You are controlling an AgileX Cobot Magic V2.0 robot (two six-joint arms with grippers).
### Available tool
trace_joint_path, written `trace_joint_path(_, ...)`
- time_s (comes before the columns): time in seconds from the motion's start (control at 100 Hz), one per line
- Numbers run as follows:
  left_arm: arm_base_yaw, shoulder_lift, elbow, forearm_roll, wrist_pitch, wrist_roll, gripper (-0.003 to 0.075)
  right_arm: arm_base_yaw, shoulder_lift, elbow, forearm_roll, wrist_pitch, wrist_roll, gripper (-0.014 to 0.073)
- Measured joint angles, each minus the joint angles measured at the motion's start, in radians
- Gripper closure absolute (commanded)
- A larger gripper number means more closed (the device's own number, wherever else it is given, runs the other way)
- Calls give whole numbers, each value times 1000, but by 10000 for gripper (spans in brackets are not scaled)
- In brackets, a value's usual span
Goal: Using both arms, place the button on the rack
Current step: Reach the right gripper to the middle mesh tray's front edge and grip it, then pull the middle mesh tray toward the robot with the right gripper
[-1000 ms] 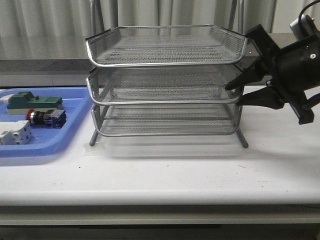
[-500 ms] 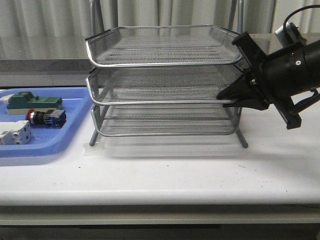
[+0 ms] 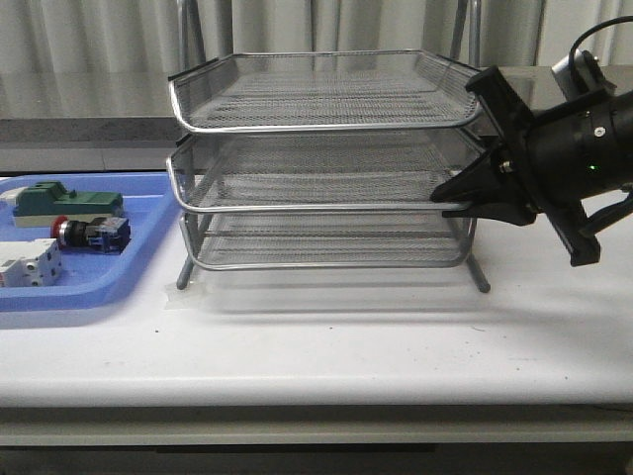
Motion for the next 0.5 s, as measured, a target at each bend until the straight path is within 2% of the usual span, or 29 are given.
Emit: trace_joint_path(0.5,0,0,0,0,0,0,740,0,-206,297,8,33,-73,551)
